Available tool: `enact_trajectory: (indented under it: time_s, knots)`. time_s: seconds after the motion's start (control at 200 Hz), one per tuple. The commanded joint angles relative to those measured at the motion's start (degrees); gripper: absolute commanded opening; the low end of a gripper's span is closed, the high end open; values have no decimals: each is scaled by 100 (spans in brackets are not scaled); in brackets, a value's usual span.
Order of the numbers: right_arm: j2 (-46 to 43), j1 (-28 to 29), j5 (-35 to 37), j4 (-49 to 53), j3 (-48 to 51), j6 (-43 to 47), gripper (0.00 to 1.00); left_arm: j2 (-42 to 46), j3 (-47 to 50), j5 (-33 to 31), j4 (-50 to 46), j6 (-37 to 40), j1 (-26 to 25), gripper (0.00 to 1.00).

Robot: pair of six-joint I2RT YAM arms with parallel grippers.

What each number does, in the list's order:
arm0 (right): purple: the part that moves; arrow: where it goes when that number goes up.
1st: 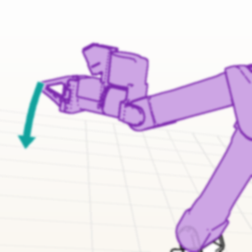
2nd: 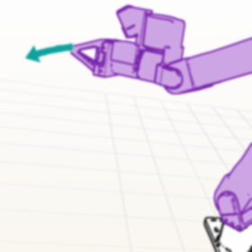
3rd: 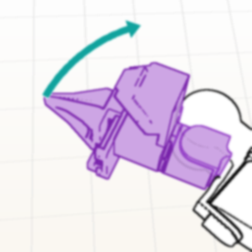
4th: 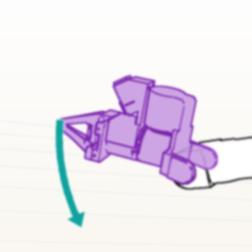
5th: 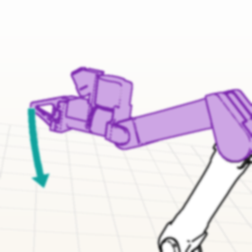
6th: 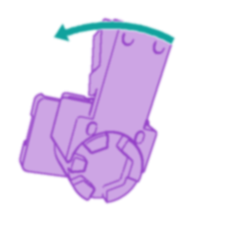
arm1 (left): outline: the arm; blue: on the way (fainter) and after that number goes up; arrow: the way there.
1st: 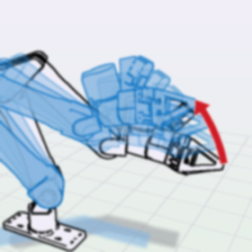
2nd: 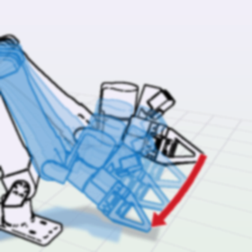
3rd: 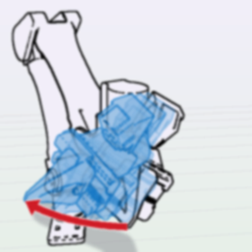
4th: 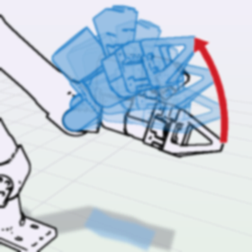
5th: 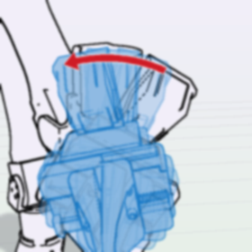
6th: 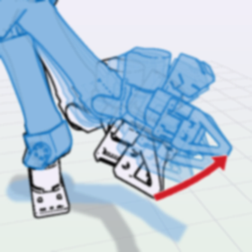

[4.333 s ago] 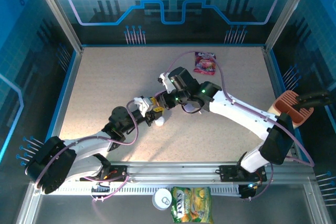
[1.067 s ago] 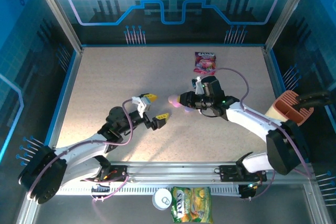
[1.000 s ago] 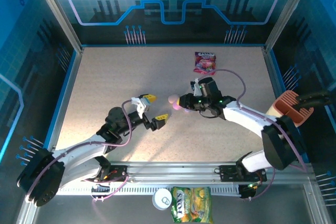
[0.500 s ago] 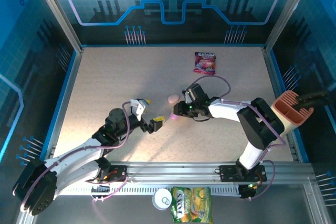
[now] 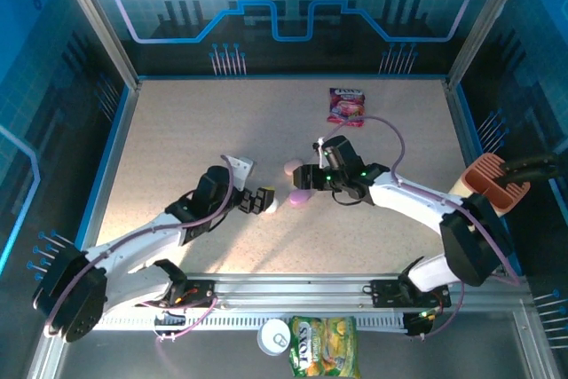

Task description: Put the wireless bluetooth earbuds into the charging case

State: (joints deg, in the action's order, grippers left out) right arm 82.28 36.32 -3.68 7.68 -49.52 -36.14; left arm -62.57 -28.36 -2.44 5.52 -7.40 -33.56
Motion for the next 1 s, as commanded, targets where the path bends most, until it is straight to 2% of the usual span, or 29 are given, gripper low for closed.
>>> enact_trajectory:
  time_s: [0.0,0.065,0.18,0.3,0.42,0.56,0.68,0.82,0.995]
  knots:
    - [-288,-33,280,217,163,84,69,-386,-624,451,-1200,400,-50,94]
    - [-405,-105,256,168,294,31,69,-660,-986,682,-1734,721,-85,94]
    - [-598,-221,169,67,533,-46,69,-1200,-1677,705,-2708,1227,-135,93]
    - [-741,-330,71,-11,745,-112,69,-1749,-2269,153,-3386,1595,-283,92]
    - [-885,-422,26,-48,896,-148,68,-2198,-2736,70,-3893,2113,-496,90]
    - [-1035,-527,2,-108,1067,-199,68,-2777,-3218,639,-4493,2805,-645,87]
    - [-1158,-579,-31,-145,1184,-200,67,-3352,-3728,585,-5155,3146,-672,85]
    - [-1252,-642,-77,-203,1319,-218,67,-3956,-4225,81,-5587,3266,-675,86]
    - [-1298,-711,-124,-206,1370,-209,67,-4403,-4501,-157,-5606,3341,-672,86]
